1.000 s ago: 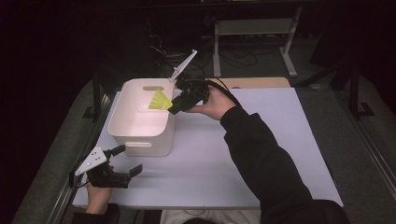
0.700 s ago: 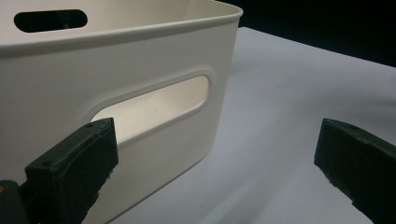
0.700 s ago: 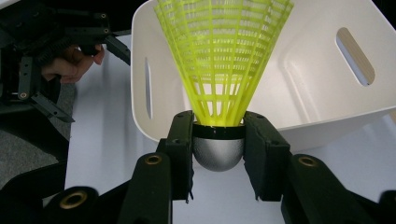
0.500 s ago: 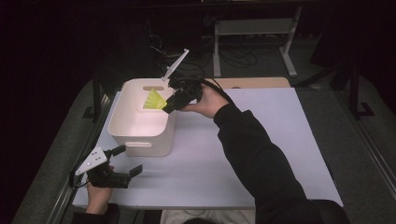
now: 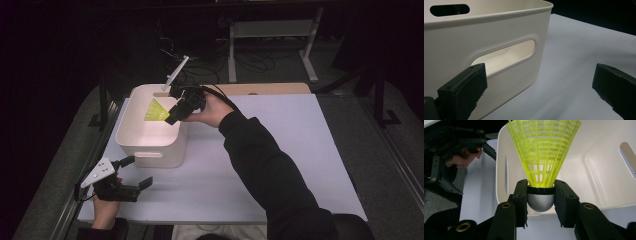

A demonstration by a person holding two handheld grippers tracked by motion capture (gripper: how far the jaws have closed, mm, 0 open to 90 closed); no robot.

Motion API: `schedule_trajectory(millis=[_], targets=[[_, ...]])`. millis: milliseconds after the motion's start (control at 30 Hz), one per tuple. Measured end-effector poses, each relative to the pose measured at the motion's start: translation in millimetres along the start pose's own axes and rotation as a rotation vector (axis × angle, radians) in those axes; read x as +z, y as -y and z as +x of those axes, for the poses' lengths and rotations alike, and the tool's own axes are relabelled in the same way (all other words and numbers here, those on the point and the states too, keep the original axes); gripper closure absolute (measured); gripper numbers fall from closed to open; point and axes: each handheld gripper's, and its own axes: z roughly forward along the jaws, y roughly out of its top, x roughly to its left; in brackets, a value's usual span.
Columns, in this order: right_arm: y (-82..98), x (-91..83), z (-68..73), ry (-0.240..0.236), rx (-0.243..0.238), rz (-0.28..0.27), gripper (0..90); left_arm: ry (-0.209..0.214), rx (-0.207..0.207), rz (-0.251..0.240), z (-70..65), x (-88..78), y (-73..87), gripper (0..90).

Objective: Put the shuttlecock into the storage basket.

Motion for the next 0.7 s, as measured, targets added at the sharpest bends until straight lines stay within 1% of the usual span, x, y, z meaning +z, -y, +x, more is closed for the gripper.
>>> schedule_trajectory(millis=[433,700], targets=[[-3.7,17.0,0.2,-0.021,-0.006,0.019,63.1,0.002,0.002,0.003,0.1,-0.3,0.0,0.0],[-2.9,25.4,-2.1,-0.032,0.0,0.025,63.0,0.004,0.0,0.002,-0.1,-0.3,0.0,0.0]])
